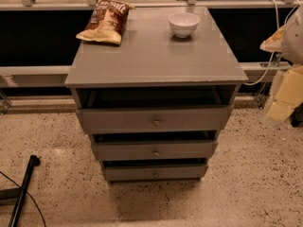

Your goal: Open top drawer

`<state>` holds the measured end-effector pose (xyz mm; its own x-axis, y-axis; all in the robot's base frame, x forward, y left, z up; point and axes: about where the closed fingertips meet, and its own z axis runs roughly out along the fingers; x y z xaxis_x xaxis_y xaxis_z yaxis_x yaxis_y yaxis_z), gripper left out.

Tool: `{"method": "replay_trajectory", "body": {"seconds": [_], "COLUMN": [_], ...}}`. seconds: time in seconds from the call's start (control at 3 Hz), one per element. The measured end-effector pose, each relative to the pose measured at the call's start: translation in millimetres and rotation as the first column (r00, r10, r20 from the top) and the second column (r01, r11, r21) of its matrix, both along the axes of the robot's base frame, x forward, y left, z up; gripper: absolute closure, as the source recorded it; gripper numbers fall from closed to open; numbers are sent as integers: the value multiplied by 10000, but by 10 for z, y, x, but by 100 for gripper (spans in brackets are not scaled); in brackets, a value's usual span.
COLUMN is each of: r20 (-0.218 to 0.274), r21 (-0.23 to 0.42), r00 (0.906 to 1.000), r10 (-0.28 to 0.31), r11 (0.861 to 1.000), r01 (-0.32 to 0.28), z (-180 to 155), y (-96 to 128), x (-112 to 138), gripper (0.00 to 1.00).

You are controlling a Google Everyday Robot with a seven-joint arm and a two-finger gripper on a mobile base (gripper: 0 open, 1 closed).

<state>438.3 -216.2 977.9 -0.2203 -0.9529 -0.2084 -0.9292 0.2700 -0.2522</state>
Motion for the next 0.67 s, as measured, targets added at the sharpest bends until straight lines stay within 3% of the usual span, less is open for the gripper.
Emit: {"method": "replay_trajectory", "body": {"seconds": [0.33,0.67], "r20": [80,385], "r21": [-22,39], "r00": [10000,9990], "r10": [-20,226], "r11": [10000,9997], "r01": [20,-228], "z": [-15,-240], "y": [0,34], "x": [21,97], "gripper": [0,0]}}
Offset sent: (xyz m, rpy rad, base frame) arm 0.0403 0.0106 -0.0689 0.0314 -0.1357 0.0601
